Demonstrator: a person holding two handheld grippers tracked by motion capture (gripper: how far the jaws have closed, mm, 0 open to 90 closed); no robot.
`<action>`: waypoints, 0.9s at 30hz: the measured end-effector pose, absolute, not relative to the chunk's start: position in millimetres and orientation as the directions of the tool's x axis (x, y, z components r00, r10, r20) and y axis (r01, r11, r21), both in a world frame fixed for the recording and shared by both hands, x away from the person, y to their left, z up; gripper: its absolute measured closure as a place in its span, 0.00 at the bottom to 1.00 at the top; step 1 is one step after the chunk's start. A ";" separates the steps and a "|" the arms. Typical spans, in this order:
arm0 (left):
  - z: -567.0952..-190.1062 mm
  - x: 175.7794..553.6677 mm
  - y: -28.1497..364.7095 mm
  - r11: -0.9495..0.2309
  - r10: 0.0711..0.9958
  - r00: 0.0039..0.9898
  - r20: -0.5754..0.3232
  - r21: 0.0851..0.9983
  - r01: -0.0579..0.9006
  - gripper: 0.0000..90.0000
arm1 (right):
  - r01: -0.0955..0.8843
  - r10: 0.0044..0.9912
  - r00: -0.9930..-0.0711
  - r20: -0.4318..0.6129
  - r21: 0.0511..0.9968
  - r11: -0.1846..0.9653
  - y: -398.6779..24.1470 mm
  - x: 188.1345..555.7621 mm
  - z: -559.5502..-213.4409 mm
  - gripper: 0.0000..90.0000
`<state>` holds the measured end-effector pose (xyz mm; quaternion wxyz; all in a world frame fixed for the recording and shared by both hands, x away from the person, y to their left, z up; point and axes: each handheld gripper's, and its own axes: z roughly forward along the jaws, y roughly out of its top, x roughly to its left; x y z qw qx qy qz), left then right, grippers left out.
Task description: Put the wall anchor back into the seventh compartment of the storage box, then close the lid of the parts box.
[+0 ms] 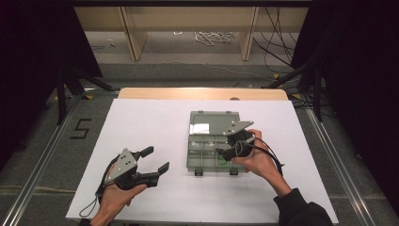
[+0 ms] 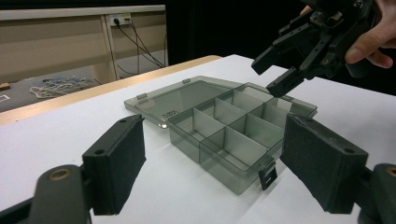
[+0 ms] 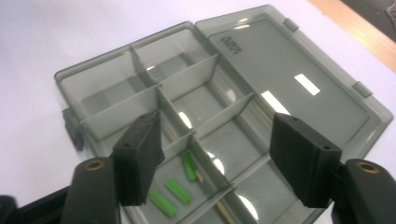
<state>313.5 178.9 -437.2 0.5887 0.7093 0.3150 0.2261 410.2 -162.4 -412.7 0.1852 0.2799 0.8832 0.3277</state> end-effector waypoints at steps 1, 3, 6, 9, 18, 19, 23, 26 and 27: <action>-436.8 314.1 179.5 -0.117 0.710 0.704 -0.037 0.979 0.169 0.23 | 0.387 0.616 -0.776 -0.131 0.673 0.630 -163.8 409.8 -411.0 0.37; -436.9 314.2 179.7 -0.121 0.709 0.704 -0.034 0.978 0.168 0.23 | 0.373 0.624 -0.767 -0.145 0.692 0.619 -164.9 411.6 -412.2 0.35; -436.7 314.2 179.3 -0.121 0.707 0.706 -0.032 0.979 0.165 0.23 | 0.369 0.618 -0.772 -0.150 0.686 0.627 -168.4 413.3 -410.3 0.35; -437.1 315.1 178.7 -0.124 0.707 0.707 -0.030 0.978 0.166 0.23 | 0.377 0.646 -0.750 -0.143 0.710 0.595 -170.8 414.6 -410.5 0.33; -438.3 313.7 178.6 -0.133 0.705 0.708 -0.026 0.977 0.167 0.23 | 0.451 0.711 -0.699 -0.077 0.724 0.522 -187.7 423.4 -408.6 0.31; -438.6 313.6 178.2 -0.131 0.706 0.708 -0.029 0.977 0.170 0.23 | 0.463 0.717 -0.694 -0.064 0.723 0.513 -191.1 425.3 -408.4 0.31; -439.7 313.8 177.2 -0.121 0.708 0.705 -0.046 0.975 0.185 0.23 | 0.482 0.743 -0.669 -0.023 0.747 0.457 -202.7 433.1 -409.9 0.31; -440.2 315.1 175.9 -0.108 0.705 0.706 -0.063 0.975 0.194 0.23 | 0.495 0.750 -0.662 -0.001 0.750 0.438 -212.7 440.3 -412.3 0.31; -440.2 316.1 175.7 -0.107 0.702 0.710 -0.063 0.975 0.193 0.23 | 0.498 0.754 -0.656 0.007 0.755 0.426 -215.3 442.3 -413.2 0.31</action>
